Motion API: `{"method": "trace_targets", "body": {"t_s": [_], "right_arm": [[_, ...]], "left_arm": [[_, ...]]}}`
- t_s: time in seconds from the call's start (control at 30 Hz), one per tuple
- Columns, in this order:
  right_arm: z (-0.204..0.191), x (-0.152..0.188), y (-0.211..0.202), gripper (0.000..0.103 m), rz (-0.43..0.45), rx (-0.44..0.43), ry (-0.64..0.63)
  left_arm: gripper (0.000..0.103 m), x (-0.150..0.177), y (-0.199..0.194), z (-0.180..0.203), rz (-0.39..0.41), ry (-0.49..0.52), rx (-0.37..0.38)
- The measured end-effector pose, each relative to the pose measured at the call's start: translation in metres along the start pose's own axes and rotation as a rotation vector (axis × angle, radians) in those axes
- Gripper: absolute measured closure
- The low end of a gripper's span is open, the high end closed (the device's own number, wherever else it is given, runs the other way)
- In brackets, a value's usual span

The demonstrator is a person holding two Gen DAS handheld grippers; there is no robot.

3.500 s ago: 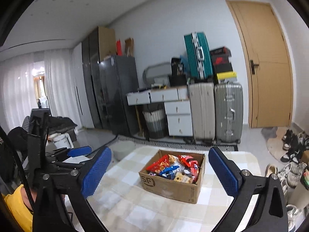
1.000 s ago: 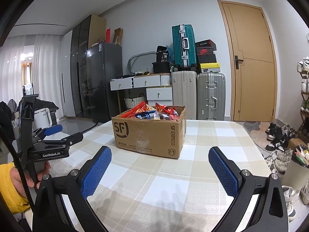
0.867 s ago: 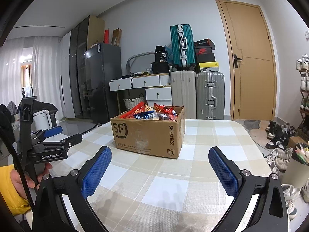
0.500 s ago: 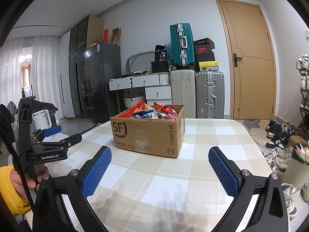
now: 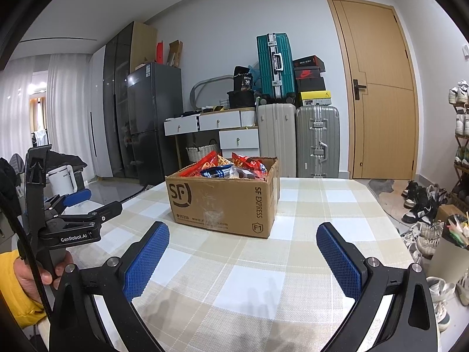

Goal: Organize snacks

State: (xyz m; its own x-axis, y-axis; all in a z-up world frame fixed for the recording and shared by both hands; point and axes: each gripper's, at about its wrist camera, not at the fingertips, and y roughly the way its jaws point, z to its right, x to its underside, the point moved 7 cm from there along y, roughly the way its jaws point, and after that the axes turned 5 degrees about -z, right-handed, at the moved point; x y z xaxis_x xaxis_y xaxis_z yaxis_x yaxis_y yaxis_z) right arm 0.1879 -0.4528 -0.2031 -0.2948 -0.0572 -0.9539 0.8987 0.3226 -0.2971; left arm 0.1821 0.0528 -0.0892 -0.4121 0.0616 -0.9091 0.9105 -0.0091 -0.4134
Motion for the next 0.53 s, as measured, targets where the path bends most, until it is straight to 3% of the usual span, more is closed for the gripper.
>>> {"method": "trace_targets", "body": {"t_s": [0.53], "right_arm": [[0.0035,0.0049,0.0032,0.001,-0.009,0.004,0.006]], "left_arm": [[0.000,0.0035,0.0074,-0.0035,-0.035,-0.017,0.022]]}}
